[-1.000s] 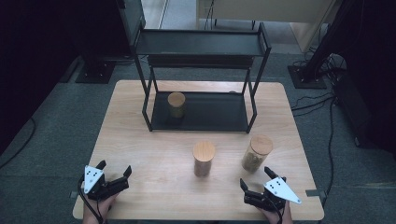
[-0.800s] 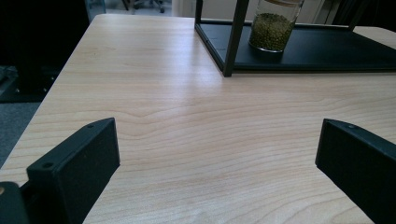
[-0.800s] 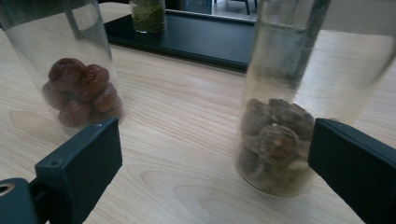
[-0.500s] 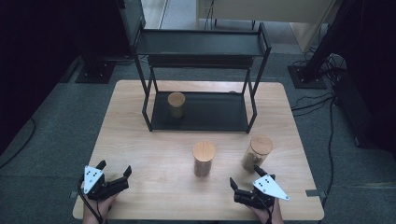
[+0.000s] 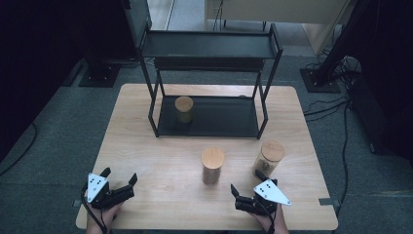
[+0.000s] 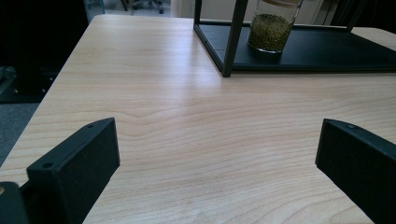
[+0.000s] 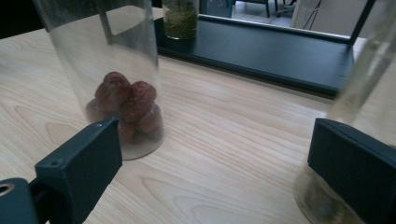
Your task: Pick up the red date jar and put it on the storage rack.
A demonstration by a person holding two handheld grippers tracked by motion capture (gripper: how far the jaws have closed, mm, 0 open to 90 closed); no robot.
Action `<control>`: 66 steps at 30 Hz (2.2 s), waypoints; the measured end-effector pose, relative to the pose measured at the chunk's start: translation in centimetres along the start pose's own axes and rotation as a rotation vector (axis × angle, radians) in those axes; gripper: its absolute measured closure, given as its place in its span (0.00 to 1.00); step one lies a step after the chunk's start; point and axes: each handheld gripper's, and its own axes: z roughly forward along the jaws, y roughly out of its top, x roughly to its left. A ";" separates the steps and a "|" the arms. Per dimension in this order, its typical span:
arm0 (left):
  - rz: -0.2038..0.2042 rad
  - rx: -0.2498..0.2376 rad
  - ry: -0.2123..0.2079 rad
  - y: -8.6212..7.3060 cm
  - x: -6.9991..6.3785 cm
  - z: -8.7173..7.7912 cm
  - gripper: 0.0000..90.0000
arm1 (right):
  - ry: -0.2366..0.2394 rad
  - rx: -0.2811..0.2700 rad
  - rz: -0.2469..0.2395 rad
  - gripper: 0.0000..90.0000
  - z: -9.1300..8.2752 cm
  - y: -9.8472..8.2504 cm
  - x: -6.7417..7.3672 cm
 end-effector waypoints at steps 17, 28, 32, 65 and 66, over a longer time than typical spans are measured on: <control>-0.003 -0.001 -0.003 0.0 0.0 0.0 0.00 | 0.052 0.006 -0.016 0.03 2.1 0.8 1.9; -0.003 -0.001 -0.006 0.0 0.0 0.0 0.00 | 0.082 0.009 -0.022 0.03 3.4 1.3 3.1; -0.003 -0.001 -0.008 0.0 0.0 0.0 0.00 | 0.091 0.010 -0.024 0.03 3.8 1.4 3.6; -0.004 -0.001 -0.016 0.0 0.1 0.0 0.00 | 0.104 -0.012 -0.028 0.28 6.9 2.9 5.7; -0.004 -0.001 -0.016 0.0 0.1 0.0 0.00 | 0.101 -0.013 -0.029 0.28 7.0 2.9 5.7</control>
